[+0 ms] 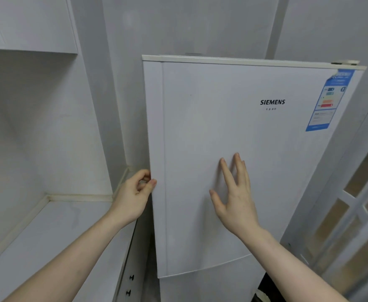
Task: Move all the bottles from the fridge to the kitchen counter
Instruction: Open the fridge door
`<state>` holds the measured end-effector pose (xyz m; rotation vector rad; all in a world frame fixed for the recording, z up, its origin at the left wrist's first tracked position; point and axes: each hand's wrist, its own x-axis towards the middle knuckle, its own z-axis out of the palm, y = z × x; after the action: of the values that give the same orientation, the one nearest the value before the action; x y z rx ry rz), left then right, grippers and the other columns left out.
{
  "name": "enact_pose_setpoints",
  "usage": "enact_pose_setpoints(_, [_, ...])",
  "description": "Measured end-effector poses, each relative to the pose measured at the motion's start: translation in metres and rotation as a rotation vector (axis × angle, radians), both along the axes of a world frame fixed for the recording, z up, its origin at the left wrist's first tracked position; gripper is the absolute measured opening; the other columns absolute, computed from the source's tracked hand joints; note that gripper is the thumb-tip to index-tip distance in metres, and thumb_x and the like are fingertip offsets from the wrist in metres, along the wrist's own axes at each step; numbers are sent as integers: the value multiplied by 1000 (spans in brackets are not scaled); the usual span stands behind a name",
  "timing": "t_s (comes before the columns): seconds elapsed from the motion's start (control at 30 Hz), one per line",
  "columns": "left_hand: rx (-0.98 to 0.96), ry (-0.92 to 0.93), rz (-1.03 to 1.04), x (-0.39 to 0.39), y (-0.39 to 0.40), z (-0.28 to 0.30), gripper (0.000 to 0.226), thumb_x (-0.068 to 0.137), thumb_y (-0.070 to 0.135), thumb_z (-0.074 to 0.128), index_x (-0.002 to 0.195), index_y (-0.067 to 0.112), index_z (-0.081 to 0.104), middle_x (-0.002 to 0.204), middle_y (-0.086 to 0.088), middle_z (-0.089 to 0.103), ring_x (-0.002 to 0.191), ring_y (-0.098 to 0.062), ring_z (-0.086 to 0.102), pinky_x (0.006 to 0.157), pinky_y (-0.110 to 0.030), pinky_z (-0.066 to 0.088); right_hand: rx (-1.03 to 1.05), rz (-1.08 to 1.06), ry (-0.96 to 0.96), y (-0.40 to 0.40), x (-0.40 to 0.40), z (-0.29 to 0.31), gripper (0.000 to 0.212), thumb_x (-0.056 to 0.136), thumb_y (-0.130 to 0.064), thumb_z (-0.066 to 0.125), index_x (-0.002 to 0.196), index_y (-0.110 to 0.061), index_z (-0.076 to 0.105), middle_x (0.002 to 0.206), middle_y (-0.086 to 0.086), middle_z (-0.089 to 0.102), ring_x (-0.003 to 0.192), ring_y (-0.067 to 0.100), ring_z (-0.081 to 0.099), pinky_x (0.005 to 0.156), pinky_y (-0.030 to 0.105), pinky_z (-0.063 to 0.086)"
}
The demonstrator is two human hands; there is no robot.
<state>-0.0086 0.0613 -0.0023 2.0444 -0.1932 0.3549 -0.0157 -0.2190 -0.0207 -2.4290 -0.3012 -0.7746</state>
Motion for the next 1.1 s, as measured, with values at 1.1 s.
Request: enact_pose_setpoints(1.1, [79,-162,-177,-290,-179,-17,23,96,18,68,111,35,70,132,15,52,130,1,48,90,-2,40,302,308,-46,-99,-298,67,86,92,-38,73,161,-38,22,169,-23,9,152,-11,11,118,19,22])
